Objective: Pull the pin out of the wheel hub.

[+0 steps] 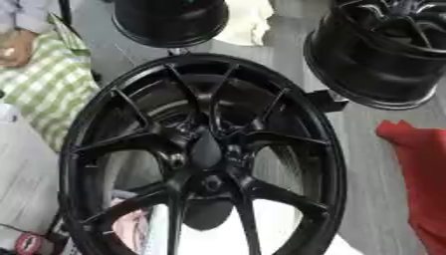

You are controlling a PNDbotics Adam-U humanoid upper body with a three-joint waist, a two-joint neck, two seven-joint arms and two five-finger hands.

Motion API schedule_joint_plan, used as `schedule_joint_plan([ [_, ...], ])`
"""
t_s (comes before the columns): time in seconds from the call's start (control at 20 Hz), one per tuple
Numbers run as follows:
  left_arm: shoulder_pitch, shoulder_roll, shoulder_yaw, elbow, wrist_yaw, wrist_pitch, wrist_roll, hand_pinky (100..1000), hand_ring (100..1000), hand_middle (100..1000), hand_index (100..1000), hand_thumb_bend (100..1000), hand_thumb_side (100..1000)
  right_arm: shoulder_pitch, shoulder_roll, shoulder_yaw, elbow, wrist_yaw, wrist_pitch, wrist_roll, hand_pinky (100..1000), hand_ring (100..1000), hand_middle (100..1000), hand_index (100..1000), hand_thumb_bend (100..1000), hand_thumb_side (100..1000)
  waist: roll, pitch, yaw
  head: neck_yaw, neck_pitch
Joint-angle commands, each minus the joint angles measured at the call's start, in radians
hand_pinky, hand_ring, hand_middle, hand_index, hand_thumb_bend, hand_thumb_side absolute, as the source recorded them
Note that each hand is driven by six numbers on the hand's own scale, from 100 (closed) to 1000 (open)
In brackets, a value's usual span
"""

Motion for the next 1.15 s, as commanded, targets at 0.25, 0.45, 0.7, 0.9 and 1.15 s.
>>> schedule_joint_plan([
  [0.25,0.003,0.004,0.015,-0.020,-0.005,0.004,0.016,726,566,581,756,100,810,0.004,0.037,-0.113,0.080,0.370,0.010,0.125,868,953,894,881,553,154,0.008,-0.027,-0.004,0.001,-0.005],
  [0.45,0.005,0.005,0.016,-0.020,-0.006,0.002,0.018,725,565,581,756,100,808,-0.014,0.066,-0.158,0.071,0.378,0.026,0.113,876,949,912,901,463,322,0.012,-0.029,-0.003,0.001,-0.004],
  [0.7,0.004,0.005,0.016,-0.020,-0.006,0.001,0.020,725,564,580,756,100,807,-0.041,0.095,-0.170,-0.036,0.205,0.090,-0.115,841,815,761,782,365,272,0.015,-0.028,0.000,-0.002,-0.003],
  [0.9,-0.002,0.005,0.012,-0.020,-0.004,-0.001,0.017,724,564,580,756,100,805,-0.054,0.124,-0.101,-0.184,-0.058,-0.019,-0.289,854,785,715,746,344,245,0.017,-0.026,0.007,-0.007,-0.007],
  [1.15,-0.014,0.005,0.006,-0.020,-0.001,-0.005,0.013,723,563,580,755,100,801,-0.083,0.178,0.012,-0.338,-0.314,-0.128,-0.275,859,773,706,742,354,249,0.021,-0.027,0.022,-0.016,-0.009],
])
